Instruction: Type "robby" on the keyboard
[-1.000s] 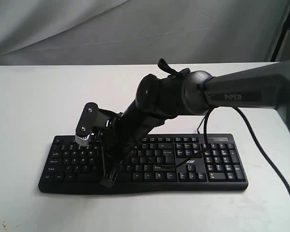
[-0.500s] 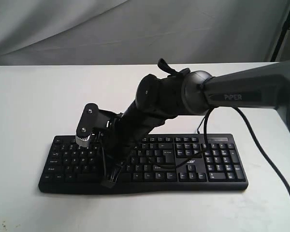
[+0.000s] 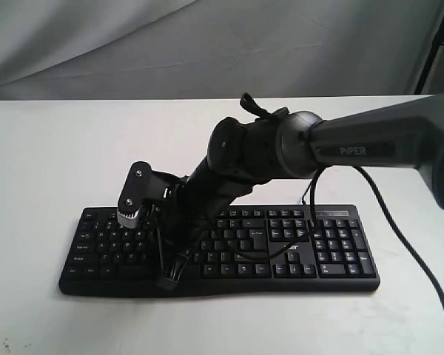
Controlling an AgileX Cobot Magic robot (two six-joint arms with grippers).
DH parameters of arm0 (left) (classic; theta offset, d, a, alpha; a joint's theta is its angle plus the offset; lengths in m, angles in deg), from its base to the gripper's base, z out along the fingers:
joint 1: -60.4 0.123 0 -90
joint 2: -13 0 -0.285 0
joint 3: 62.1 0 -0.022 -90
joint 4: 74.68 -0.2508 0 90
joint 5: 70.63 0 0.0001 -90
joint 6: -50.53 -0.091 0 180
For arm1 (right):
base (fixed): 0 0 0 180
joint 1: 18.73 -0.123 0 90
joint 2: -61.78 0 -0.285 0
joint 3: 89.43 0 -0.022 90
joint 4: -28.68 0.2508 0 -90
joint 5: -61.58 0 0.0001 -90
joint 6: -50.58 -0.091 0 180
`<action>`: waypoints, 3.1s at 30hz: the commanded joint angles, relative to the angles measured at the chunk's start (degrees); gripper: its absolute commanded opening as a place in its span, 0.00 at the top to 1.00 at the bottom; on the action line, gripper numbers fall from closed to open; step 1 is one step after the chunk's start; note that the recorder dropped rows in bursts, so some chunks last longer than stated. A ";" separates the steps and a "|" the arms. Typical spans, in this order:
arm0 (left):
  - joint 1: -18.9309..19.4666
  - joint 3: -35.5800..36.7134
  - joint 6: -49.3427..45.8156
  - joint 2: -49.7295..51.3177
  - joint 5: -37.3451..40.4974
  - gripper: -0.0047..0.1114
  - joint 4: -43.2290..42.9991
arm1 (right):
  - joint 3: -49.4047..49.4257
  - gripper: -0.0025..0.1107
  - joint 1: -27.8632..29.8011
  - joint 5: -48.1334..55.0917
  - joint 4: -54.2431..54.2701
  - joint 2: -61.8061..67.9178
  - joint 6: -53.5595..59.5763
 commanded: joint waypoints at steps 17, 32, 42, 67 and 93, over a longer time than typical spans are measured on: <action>-0.36 0.25 0.16 -0.20 -0.31 0.96 -0.27 | 0.21 0.98 -0.15 -0.14 -0.61 -0.23 -0.91; -0.36 0.25 0.16 -0.20 -0.31 0.96 -0.27 | 0.21 0.98 -0.15 -0.98 -1.69 -2.87 -0.79; -0.36 0.25 0.16 -0.20 -0.31 0.96 -0.27 | 0.21 0.98 1.32 -5.14 -2.07 -3.17 -0.79; -0.36 0.25 0.16 -0.20 -0.31 0.96 -0.27 | -5.75 0.98 3.18 1.65 -2.34 1.69 -0.80; -0.36 0.25 0.16 -0.20 -0.31 0.96 -0.27 | -5.75 0.98 3.31 -0.26 -1.66 1.83 -0.57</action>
